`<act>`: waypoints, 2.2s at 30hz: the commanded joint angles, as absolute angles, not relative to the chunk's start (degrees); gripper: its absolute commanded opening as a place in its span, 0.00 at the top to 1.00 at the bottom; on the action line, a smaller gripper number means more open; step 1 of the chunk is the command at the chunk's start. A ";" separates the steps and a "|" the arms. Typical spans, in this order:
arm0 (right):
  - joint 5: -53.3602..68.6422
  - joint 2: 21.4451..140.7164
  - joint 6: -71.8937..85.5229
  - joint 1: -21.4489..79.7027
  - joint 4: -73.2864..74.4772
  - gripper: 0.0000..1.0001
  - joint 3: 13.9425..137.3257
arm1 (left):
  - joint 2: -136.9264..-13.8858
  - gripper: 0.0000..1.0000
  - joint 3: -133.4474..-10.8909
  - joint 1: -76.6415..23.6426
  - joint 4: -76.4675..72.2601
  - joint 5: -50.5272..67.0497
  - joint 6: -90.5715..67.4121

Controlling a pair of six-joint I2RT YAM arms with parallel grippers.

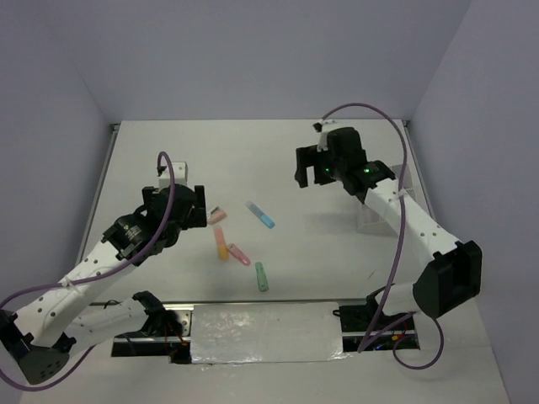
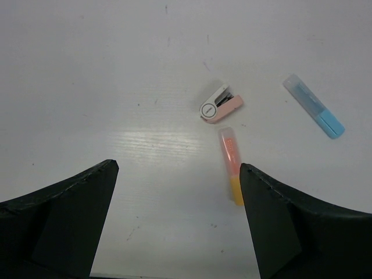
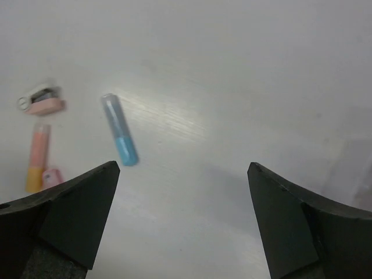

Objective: Sort the stationery into containers
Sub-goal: Place the stationery in the storage box, then pick up the stapler from the center of the board.

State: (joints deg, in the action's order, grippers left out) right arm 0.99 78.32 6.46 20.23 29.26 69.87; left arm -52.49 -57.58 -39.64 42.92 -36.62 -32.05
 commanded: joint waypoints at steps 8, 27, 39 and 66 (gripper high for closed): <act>4.39 87.36 11.24 39.18 18.56 0.00 68.65 | -51.77 0.01 -59.24 -37.80 46.58 -44.56 -37.17; -12.68 60.40 19.25 47.02 25.32 0.00 57.05 | -75.13 0.01 -60.02 -23.83 27.79 -9.68 -13.19; -1.85 42.73 17.58 47.11 24.34 0.00 49.04 | -94.82 0.01 -67.06 -20.66 28.74 -0.97 -2.64; 0.36 40.69 16.43 47.11 22.67 0.00 47.20 | -105.38 0.93 -70.04 -19.86 30.14 -3.08 -5.27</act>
State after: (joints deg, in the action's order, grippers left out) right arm 0.97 40.86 16.86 47.09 25.12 48.16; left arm -104.79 -68.05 -20.27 29.45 -3.64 -4.69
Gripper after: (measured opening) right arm 0.997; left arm 0.451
